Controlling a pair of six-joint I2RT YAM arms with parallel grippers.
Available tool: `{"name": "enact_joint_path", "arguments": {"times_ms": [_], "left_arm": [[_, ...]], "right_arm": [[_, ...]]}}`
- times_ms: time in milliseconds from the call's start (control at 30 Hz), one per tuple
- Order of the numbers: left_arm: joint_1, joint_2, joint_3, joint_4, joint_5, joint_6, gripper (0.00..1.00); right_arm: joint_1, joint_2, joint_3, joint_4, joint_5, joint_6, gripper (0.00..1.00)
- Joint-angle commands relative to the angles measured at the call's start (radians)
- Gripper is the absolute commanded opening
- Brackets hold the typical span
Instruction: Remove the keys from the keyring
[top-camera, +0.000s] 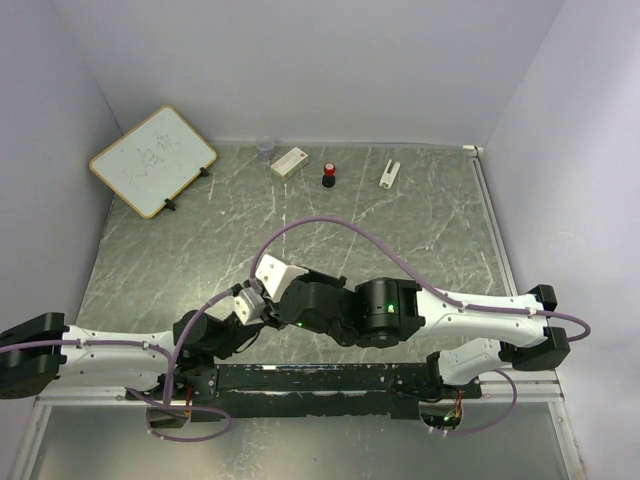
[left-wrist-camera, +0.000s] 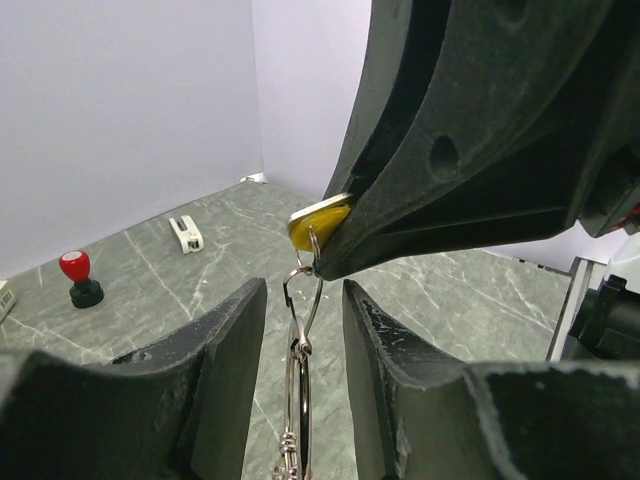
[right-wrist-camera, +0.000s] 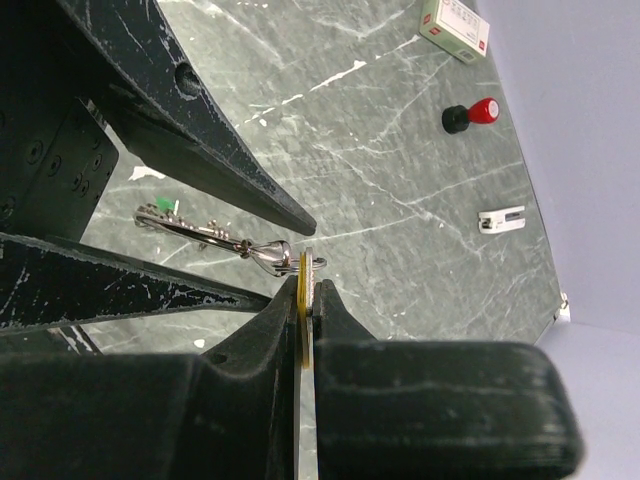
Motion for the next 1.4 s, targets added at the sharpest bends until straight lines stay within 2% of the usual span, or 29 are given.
{"name": "enact_joint_path", "arguments": {"times_ms": [0, 367, 567, 900, 1167, 1367], "left_arm": [[-0.011, 0.009, -0.010, 0.059, -0.003, -0.006, 0.45], [-0.021, 0.026, -0.022, 0.095, -0.045, 0.012, 0.31], [-0.023, 0.020, -0.028, 0.091, -0.051, 0.011, 0.28], [-0.027, 0.010, -0.031, 0.081, -0.061, 0.015, 0.07], [-0.030, -0.004, -0.040, 0.073, -0.042, 0.038, 0.07], [-0.033, -0.041, -0.010, -0.058, -0.010, 0.076, 0.07]], "right_arm": [[0.002, -0.010, -0.011, 0.035, 0.012, 0.010, 0.00], [0.002, -0.017, -0.016, 0.035, 0.019, 0.017, 0.00], [0.002, -0.022, -0.021, 0.037, 0.022, 0.018, 0.00], [0.002, -0.025, -0.018, 0.025, 0.031, 0.029, 0.00], [0.001, -0.011, 0.001, -0.009, 0.044, 0.047, 0.00], [0.002, 0.030, 0.075, -0.095, 0.048, 0.083, 0.00]]}}
